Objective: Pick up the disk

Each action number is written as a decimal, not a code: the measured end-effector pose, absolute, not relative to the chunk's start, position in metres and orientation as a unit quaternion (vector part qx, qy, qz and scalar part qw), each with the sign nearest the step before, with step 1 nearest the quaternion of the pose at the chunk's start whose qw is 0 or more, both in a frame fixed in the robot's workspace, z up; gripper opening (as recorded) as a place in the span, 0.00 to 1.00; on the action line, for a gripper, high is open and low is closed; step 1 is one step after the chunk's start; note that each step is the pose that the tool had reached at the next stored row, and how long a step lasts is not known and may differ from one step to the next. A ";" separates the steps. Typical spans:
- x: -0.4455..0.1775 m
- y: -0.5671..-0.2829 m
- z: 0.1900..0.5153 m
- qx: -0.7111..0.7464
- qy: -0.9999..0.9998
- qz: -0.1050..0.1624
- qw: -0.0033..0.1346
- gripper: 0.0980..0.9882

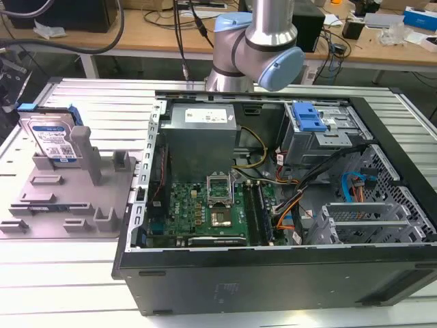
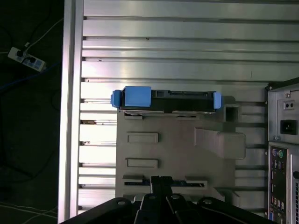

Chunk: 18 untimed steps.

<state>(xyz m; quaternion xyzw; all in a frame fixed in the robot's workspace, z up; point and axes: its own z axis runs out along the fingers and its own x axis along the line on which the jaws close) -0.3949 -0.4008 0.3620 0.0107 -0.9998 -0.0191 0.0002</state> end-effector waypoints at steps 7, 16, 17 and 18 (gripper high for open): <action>-0.395 -0.401 0.361 0.100 -0.995 -0.019 0.002 0.01; -0.395 -0.401 0.361 0.248 -0.968 -0.018 0.005 0.01; -0.395 -0.401 0.361 0.263 -0.965 -0.018 0.005 0.01; -0.395 -0.401 0.361 0.275 -0.961 -0.018 0.005 0.01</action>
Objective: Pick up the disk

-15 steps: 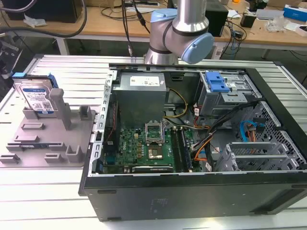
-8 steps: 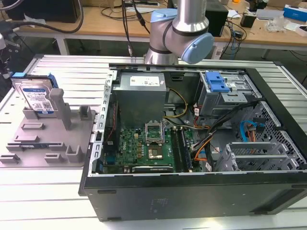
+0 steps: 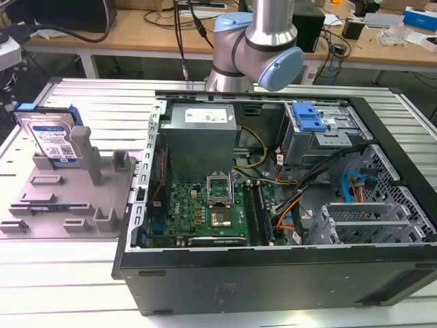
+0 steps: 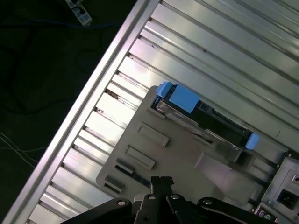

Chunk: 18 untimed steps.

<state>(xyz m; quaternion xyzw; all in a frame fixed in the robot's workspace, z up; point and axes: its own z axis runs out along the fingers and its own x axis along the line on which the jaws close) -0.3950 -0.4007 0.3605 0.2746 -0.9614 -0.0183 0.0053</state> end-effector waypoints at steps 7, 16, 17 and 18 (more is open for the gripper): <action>-0.395 -0.401 0.361 0.348 -0.937 -0.018 0.007 0.01; -0.394 -0.401 0.361 0.445 -0.895 -0.017 0.009 0.01; -0.394 -0.401 0.361 0.456 -0.890 -0.017 0.009 0.01; -0.394 -0.401 0.361 0.465 -0.885 -0.017 0.009 0.01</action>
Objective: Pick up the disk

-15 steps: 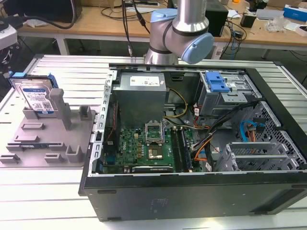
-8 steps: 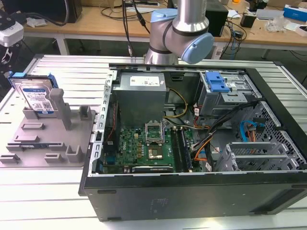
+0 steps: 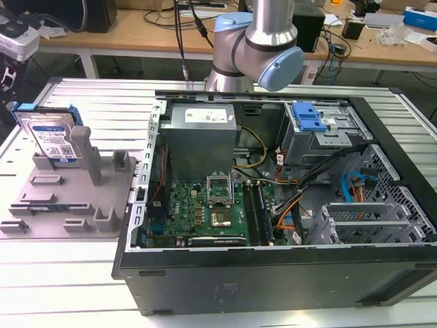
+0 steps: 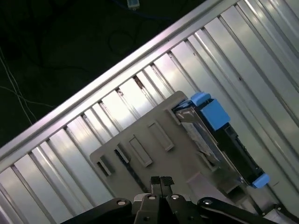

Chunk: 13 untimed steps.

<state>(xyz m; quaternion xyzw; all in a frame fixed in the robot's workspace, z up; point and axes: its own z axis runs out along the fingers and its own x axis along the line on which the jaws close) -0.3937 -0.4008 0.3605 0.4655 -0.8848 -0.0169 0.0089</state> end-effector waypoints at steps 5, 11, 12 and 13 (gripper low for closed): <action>-0.394 -0.401 0.361 0.530 -0.848 -0.016 0.010 0.01; -0.394 -0.401 0.360 0.585 -0.811 -0.015 0.011 0.01; -0.394 -0.401 0.360 0.593 -0.805 -0.015 0.011 0.01; -0.394 -0.401 0.360 0.602 -0.798 -0.015 0.012 0.01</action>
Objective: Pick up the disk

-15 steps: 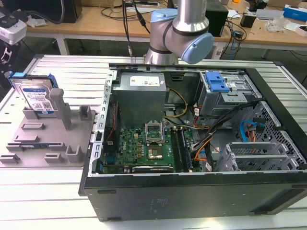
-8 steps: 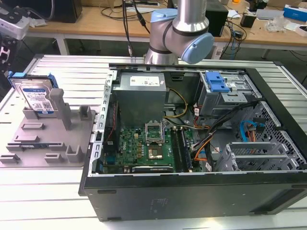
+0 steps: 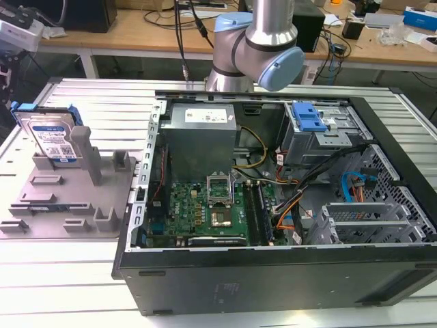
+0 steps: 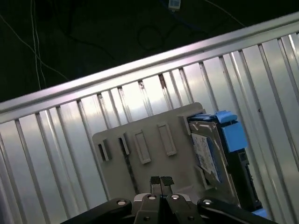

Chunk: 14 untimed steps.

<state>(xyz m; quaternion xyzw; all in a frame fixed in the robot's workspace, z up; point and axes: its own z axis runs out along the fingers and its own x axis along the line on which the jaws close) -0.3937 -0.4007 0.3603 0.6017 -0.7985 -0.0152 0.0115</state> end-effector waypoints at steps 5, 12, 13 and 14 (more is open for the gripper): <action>-0.394 -0.401 0.360 0.646 -0.763 -0.015 0.012 0.01; -0.393 -0.401 0.360 0.701 -0.713 -0.013 0.013 0.22; -0.393 -0.401 0.360 0.708 -0.706 -0.013 0.013 0.29; -0.393 -0.401 0.359 0.713 -0.701 -0.013 0.013 0.36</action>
